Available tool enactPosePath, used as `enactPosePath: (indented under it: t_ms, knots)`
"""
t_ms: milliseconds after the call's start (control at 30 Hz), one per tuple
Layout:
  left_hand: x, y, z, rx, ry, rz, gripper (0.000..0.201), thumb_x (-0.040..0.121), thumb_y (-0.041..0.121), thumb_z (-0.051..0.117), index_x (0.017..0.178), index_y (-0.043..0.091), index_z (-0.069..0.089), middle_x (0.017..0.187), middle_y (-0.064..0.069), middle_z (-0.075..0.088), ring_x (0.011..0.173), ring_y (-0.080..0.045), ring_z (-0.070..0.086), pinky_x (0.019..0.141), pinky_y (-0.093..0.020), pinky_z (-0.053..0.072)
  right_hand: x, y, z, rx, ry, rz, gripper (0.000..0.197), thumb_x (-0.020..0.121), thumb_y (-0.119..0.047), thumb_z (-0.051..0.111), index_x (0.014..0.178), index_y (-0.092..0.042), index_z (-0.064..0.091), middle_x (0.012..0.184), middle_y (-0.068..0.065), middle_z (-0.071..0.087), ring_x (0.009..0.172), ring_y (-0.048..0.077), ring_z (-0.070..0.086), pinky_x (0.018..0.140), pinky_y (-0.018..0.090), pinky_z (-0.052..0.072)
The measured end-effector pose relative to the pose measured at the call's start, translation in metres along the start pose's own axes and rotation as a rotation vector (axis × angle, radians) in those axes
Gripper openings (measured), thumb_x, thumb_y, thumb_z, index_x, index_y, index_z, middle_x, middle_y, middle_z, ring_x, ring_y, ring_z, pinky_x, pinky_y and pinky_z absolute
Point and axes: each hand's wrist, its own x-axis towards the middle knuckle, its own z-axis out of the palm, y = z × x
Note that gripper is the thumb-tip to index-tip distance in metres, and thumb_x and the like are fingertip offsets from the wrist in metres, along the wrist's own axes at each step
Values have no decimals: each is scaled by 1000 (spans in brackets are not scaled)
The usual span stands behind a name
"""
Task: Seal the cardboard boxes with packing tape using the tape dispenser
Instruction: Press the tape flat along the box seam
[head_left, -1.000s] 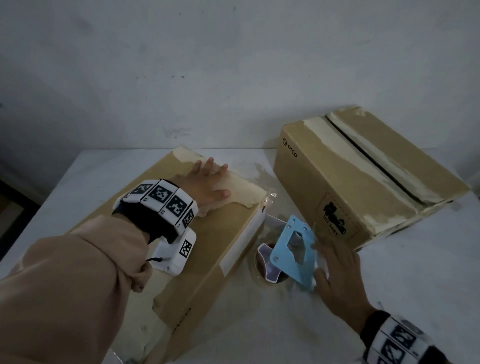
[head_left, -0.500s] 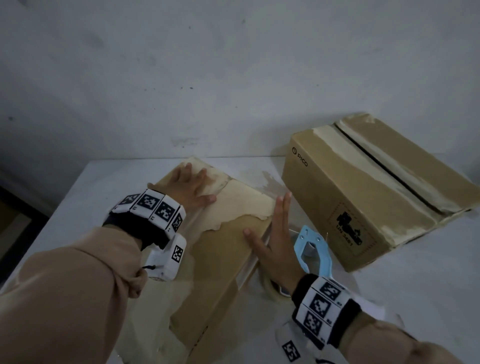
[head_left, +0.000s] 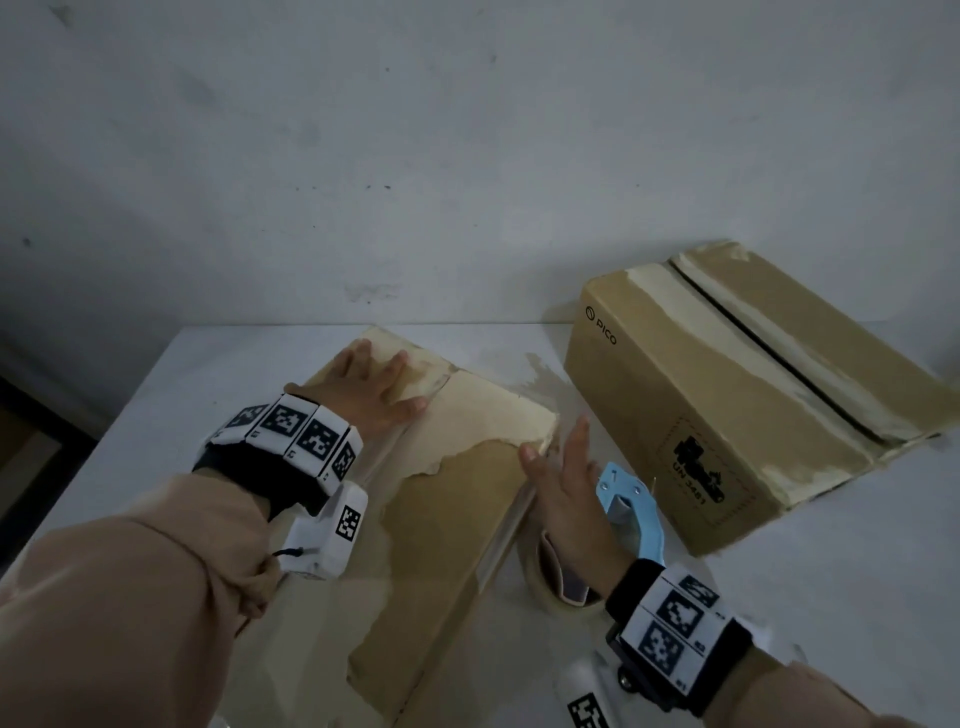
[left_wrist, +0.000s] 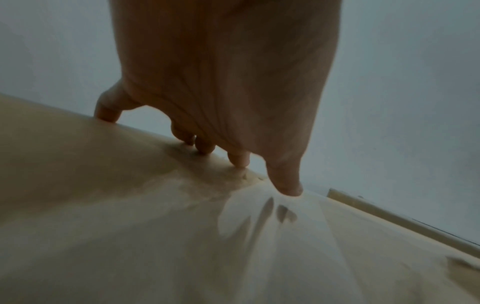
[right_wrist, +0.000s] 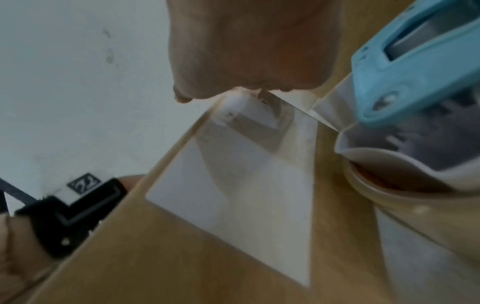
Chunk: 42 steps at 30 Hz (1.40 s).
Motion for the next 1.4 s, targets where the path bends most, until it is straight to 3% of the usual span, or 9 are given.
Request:
enactPosePath:
  t_ms: [133, 300, 500, 633, 800, 967, 1100, 1200, 1400]
  knots:
    - [-11, 2, 7, 34, -15, -81, 87, 79, 78, 22, 146, 34, -11, 155, -5, -20, 144, -25, -16, 115, -56, 4, 5, -23, 12, 69, -5, -50, 122, 58, -77, 58, 138, -36, -25, 155, -7, -2, 141, 16, 8, 115, 43, 16]
    - [-25, 0, 15, -43, -17, -118, 127, 32, 82, 7, 148, 30, -3, 156, -8, -13, 144, -30, -11, 118, -46, 4, 23, -33, 15, 122, -3, -13, 105, 81, -14, 68, 144, -22, -15, 149, 2, 23, 118, 8, 31, 100, 24, 32]
    - [-29, -7, 12, 29, -51, -144, 104, 64, 79, 27, 147, 25, -5, 154, -19, -9, 142, -39, -4, 116, -48, 8, 35, -34, 3, 89, -75, -40, 115, 72, -18, 76, 144, -27, -13, 154, -1, 16, 136, 17, 24, 112, 38, 26]
    - [-31, -18, -11, 60, -97, -110, 76, 84, 66, 34, 144, 24, 17, 151, -14, 19, 135, -33, 29, 109, -49, 27, 40, -48, -7, -403, -72, -210, 106, 73, -40, 73, 146, -24, -2, 155, -5, -10, 141, 13, -11, 112, 33, -4]
    - [-35, -13, -29, 113, -22, 31, 69, 91, 59, 31, 148, 31, 4, 158, 3, -2, 146, -18, 0, 114, -56, 5, 53, -80, -11, -862, -148, -513, 72, 85, -52, 53, 143, -20, 24, 156, -2, 7, 140, 8, -10, 110, 27, -12]
    - [-28, 4, -32, 239, -28, 179, 60, 97, 46, 25, 148, 25, 3, 158, 8, -2, 145, -15, -8, 116, -53, 2, 65, -96, 2, -1036, -327, -553, 56, 94, -40, 44, 141, -16, 28, 151, 2, 26, 141, 15, 14, 111, 26, 9]
    - [-15, 13, -27, 148, -30, 275, 51, 99, 36, 26, 147, 22, 16, 155, 2, 20, 144, -16, 13, 116, -47, 11, 77, -93, 21, -1062, -391, -598, 47, 94, -26, 48, 136, -8, 37, 130, 11, 43, 117, 25, 43, 97, 31, 35]
    - [-2, 11, -24, 99, -9, 307, 44, 98, 35, 29, 140, 20, 34, 140, -5, 43, 127, -22, 42, 105, -41, 32, 83, -89, 28, -1074, -409, -577, 44, 94, -22, 46, 134, -6, 38, 122, 14, 45, 109, 26, 46, 90, 31, 37]
    - [14, -2, -25, 16, -44, 311, 41, 99, 38, 27, 116, 13, 55, 120, -6, 57, 107, -21, 53, 96, -39, 39, 83, -83, 21, -1000, -386, -438, 48, 94, -35, 45, 133, -8, 39, 124, 10, 48, 110, 24, 49, 91, 31, 38]
